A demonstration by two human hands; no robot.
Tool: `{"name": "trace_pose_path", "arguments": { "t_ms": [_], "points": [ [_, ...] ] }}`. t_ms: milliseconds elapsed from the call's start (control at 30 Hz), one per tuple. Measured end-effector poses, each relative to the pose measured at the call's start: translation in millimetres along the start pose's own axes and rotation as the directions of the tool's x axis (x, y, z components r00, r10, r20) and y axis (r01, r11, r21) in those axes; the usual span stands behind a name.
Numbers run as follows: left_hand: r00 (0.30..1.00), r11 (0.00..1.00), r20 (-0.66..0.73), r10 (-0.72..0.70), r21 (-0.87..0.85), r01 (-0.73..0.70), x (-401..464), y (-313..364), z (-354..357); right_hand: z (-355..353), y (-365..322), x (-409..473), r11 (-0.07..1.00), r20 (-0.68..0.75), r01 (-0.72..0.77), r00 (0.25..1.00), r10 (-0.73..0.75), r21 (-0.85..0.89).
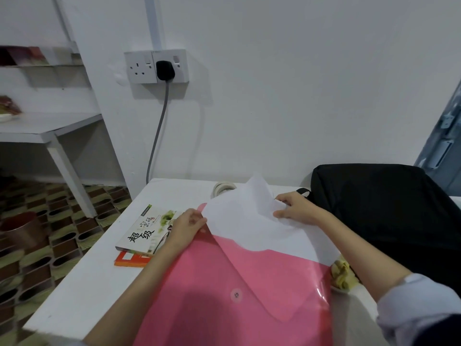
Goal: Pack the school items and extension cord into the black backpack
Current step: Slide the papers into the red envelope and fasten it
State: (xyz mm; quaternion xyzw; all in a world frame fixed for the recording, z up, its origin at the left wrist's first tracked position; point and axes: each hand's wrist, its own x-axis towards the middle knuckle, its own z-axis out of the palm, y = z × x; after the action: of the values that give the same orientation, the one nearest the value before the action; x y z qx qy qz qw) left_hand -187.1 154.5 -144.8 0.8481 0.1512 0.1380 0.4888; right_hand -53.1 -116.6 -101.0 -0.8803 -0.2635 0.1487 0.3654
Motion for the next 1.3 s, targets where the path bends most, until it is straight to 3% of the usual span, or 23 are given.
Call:
{"name": "trace_pose_path", "arguments": {
  "t_ms": [100,267,600,900,1100,1200,1300],
  "points": [
    [0.999,0.984,0.041,-0.008,0.178,0.001,1,-5,-4,-5,-5,2,1.000,0.042,0.016,0.999,-0.015,-0.011],
    [0.990,0.991,0.069,-0.126,-0.038,0.129,0,6,-7,1,-10,3,0.998,0.049,0.028,0.998,-0.026,-0.054],
    [0.974,0.964,0.225,-0.027,0.262,-0.034,11,-1,-12,6,-20,-7,0.999,0.044,0.009,0.999,-0.007,-0.042],
    [0.947,0.969,0.293,-0.128,0.241,0.056,19,-3,-24,18,-32,-14,0.991,0.070,-0.019,0.997,0.028,-0.129],
    [0.886,0.936,0.408,-0.222,0.343,0.077,24,-10,-43,-20,-22,-20,0.946,0.115,-0.204,0.964,0.239,-0.251],
    [0.890,0.967,0.418,-0.180,0.239,0.083,26,-8,-42,-36,-14,-30,0.964,0.165,-0.243,0.952,0.259,-0.112],
    [0.935,0.980,0.326,-0.143,0.180,0.087,24,-5,-35,-45,-5,-45,0.955,0.232,-0.296,0.931,0.281,0.032]
  ]
}}
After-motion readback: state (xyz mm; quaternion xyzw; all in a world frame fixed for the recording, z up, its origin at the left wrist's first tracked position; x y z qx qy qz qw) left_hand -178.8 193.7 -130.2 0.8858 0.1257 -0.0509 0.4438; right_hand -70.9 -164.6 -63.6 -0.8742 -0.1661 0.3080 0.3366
